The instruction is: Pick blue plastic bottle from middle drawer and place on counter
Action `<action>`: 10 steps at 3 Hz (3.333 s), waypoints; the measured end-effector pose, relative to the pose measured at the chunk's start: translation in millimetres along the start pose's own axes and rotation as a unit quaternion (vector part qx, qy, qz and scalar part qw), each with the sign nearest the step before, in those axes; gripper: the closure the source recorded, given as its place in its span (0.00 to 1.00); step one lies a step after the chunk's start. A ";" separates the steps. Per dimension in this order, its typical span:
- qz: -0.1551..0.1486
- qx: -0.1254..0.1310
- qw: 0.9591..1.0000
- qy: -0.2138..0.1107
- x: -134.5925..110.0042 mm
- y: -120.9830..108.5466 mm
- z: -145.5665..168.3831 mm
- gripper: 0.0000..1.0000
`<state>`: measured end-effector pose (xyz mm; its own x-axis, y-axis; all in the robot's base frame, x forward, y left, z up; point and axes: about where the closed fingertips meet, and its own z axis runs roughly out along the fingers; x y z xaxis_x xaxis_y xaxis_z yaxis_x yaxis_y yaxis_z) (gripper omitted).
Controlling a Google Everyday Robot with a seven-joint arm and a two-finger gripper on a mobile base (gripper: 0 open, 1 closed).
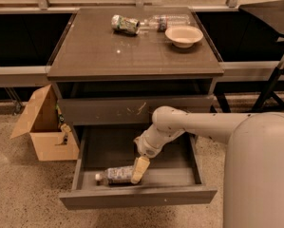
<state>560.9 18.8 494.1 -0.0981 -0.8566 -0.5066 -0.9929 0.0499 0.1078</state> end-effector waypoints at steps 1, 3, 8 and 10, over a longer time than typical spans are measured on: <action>0.000 0.000 1.000 0.000 0.0 0.0 0.0 0.00; -0.026 0.023 0.999 -0.007 -6.0 -36.8 36.5 0.00; -0.015 0.029 0.999 0.005 -13.6 -71.0 116.2 0.00; -0.013 0.015 1.000 0.021 -18.6 -62.8 134.9 0.00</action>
Offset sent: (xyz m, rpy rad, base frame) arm 0.0312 0.0155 -0.0348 -0.0305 -0.0650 -0.0073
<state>616.0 100.9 381.4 -0.0690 -0.8783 -0.4730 -0.9968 0.0418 0.0678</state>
